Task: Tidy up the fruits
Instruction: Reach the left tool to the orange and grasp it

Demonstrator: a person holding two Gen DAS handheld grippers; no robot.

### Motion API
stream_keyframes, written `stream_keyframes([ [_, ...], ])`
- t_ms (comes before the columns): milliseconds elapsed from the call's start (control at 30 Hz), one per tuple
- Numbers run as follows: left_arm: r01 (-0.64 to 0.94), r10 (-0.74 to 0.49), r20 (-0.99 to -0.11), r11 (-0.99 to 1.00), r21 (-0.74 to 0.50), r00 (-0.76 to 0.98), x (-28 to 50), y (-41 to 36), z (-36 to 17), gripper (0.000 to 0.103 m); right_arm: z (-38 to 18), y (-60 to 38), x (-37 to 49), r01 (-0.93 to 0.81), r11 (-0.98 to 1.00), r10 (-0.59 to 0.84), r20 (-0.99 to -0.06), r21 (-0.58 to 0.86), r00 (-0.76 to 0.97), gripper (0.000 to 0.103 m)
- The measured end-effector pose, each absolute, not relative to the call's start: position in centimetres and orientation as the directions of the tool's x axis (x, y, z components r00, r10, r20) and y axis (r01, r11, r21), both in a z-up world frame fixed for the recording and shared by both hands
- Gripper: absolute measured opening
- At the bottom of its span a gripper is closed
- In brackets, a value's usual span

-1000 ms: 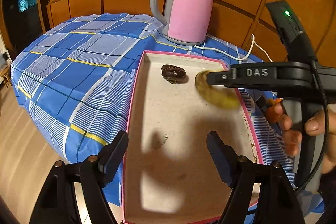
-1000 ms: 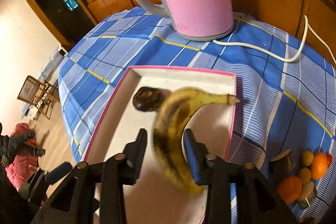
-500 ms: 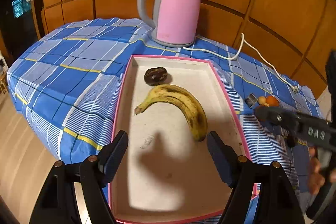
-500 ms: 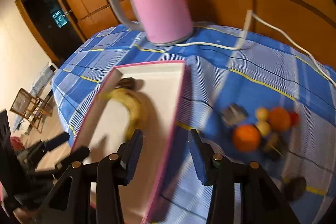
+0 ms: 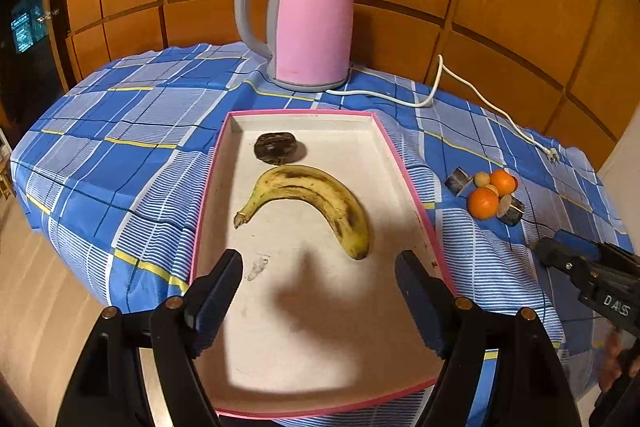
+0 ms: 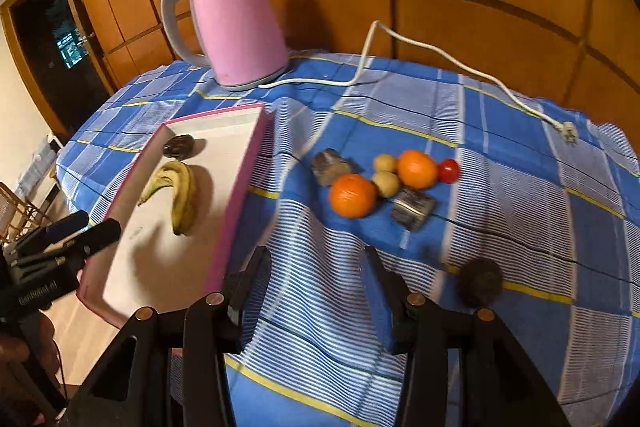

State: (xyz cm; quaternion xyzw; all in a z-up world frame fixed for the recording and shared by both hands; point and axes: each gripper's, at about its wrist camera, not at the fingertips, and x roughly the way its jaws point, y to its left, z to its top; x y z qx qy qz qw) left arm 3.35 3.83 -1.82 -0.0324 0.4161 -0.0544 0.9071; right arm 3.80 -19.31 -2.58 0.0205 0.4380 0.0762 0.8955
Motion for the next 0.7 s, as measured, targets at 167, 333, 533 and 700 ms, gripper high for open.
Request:
stream_keyframes([
  [167, 0.093, -0.139, -0.755, 0.990, -0.103, 0.640, 3.2, 3.3, -2.0, 0.079, -2.9, -21.5, 2.5, -0.062, 0.994, 0.106, -0.786, 0.086, 0.609, 0.047],
  [333, 0.112, -0.142, -0.760, 0.989, -0.092, 0.634, 3.1, 2.6, -2.0, 0.079, -4.3, -24.3, 1.4, 0.031, 0.996, 0.047, -0.809, 0.080, 0.586, 0.047],
  [533, 0.151, -0.170, -0.764, 0.984, -0.096, 0.623, 3.1, 1.7, -2.0, 0.079, -5.2, -26.8, 0.1, 0.124, 0.989, -0.001, -0.823, 0.085, 0.568, 0.047],
  [700, 0.206, -0.207, -0.761, 0.974, -0.099, 0.615, 2.9, 0.3, -1.8, 0.078, -5.7, -27.8, -0.5, 0.157, 0.983, -0.010, -0.828, 0.094, 0.561, 0.047],
])
